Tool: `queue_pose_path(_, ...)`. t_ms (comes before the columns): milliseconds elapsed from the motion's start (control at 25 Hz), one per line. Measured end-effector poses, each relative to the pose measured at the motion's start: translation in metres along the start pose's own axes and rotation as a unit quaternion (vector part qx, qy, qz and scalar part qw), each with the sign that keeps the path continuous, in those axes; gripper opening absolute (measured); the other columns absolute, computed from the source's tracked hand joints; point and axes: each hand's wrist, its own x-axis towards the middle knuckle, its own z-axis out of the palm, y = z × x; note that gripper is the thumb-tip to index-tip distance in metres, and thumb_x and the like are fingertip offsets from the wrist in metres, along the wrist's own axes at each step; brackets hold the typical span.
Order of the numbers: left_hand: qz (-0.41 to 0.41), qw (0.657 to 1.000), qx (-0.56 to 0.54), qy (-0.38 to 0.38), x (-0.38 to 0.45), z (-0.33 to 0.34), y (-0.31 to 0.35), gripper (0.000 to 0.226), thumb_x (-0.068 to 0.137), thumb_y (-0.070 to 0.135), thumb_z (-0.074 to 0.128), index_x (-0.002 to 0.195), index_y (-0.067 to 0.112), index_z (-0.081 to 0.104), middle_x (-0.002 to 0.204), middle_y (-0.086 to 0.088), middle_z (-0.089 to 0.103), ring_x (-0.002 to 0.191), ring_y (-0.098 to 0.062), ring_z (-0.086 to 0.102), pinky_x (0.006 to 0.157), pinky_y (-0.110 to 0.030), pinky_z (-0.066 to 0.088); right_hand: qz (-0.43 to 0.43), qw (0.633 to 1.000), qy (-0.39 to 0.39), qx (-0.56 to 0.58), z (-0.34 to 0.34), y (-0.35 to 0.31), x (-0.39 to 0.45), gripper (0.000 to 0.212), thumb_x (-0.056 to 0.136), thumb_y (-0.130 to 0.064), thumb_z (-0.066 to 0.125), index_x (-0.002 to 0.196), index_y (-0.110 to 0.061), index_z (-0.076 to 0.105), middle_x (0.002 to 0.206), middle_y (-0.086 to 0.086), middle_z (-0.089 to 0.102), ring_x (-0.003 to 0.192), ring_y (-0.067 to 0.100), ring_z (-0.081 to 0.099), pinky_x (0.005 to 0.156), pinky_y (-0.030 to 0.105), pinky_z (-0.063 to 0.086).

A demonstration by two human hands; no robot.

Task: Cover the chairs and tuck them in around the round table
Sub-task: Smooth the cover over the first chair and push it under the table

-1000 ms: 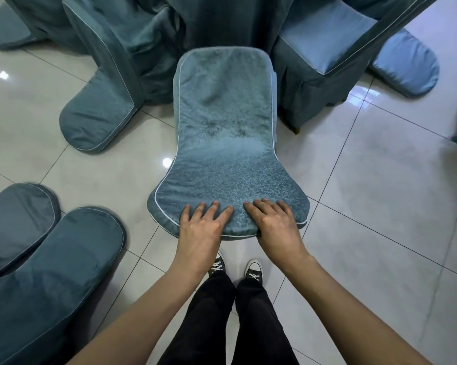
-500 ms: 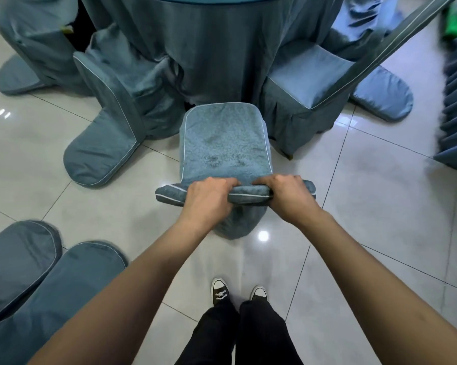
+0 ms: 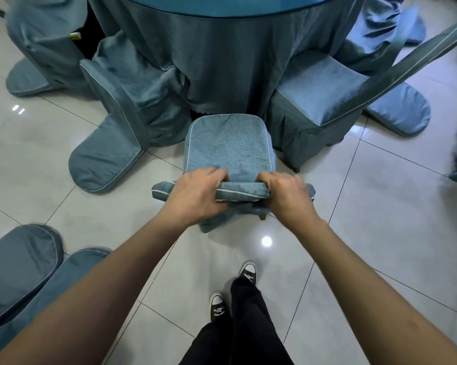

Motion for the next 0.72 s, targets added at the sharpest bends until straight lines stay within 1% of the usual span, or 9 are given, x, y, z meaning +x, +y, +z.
queue_pose_path(40,-0.002,1.000,0.006,0.002,-0.003,0.000,-0.005,0.033,0.075,0.050,0.063,0.103,0.034,0.055,0.092,0.012,0.063,0.090,-0.021,0.061,0.071,-0.034,0.035,-0.005,1.000,0.005,0.001,0.002,0.001,-0.002,0.026,0.076,-0.023,0.074,0.098,-0.027,0.061,0.086,-0.002,0.065,0.084,0.026,0.061,0.071,0.038,0.039)
queue_pose_path(120,-0.030,0.999,0.022,0.009,-0.002,0.002,-0.011,0.033,0.080,0.040,0.071,0.111,0.034,0.060,0.097,0.009,0.070,0.092,-0.023,0.065,0.077,-0.036,0.041,-0.012,1.000,0.013,-0.012,0.005,0.002,0.002,0.027,0.075,-0.017,0.072,0.097,-0.026,0.059,0.085,-0.003,0.064,0.084,0.026,0.061,0.069,0.036,0.033)
queue_pose_path(160,-0.046,0.998,0.030,0.013,0.002,0.002,-0.013,0.032,0.081,0.034,0.072,0.112,0.034,0.062,0.096,0.008,0.071,0.092,-0.023,0.066,0.078,-0.037,0.044,-0.012,1.000,0.018,-0.022,0.006,0.001,0.007,0.025,0.078,-0.017,0.071,0.098,-0.026,0.059,0.085,-0.003,0.064,0.084,0.025,0.061,0.068,0.035,0.030)
queue_pose_path(240,-0.073,0.996,0.039,0.022,0.017,-0.001,-0.015,0.025,0.083,0.030,0.071,0.107,0.032,0.065,0.091,0.006,0.072,0.088,-0.025,0.067,0.076,-0.038,0.047,-0.015,0.999,0.017,-0.036,0.004,0.002,0.025,0.023,0.082,-0.023,0.071,0.098,-0.027,0.056,0.086,-0.005,0.063,0.086,0.023,0.061,0.068,0.034,0.027)
queue_pose_path(280,-0.080,0.996,0.041,0.024,0.025,-0.003,-0.017,0.022,0.083,0.029,0.070,0.104,0.031,0.065,0.089,0.005,0.071,0.087,-0.025,0.066,0.075,-0.039,0.047,-0.016,0.999,0.017,-0.037,0.003,0.002,0.034,0.023,0.081,-0.023,0.071,0.099,-0.027,0.056,0.087,-0.005,0.064,0.086,0.023,0.061,0.068,0.034,0.026)
queue_pose_path(360,-0.090,0.995,0.039,0.033,0.048,-0.009,-0.020,0.019,0.082,0.029,0.071,0.100,0.030,0.065,0.088,0.005,0.071,0.085,-0.026,0.065,0.072,-0.038,0.046,-0.008,0.999,0.017,-0.032,-0.002,0.008,0.058,0.025,0.079,-0.016,0.068,0.099,-0.026,0.055,0.087,-0.003,0.064,0.086,0.025,0.061,0.068,0.035,0.026)
queue_pose_path(520,-0.095,0.993,0.054,0.051,0.086,-0.018,-0.031,0.023,0.078,0.033,0.077,0.098,0.030,0.065,0.087,0.005,0.071,0.084,-0.027,0.066,0.064,-0.035,0.040,-0.013,1.000,0.018,-0.020,-0.013,0.015,0.103,0.024,0.080,-0.011,0.065,0.097,-0.024,0.056,0.085,-0.002,0.063,0.085,0.026,0.060,0.068,0.036,0.026)
queue_pose_path(720,-0.101,0.992,0.068,0.040,0.117,-0.027,-0.048,0.017,0.081,0.032,0.072,0.096,0.029,0.064,0.086,0.003,0.072,0.081,-0.029,0.066,0.064,-0.038,0.048,-0.018,0.999,0.026,-0.020,-0.017,0.018,0.138,0.019,0.081,-0.013,0.064,0.093,-0.024,0.053,0.084,-0.002,0.062,0.083,0.026,0.058,0.067,0.036,0.023)
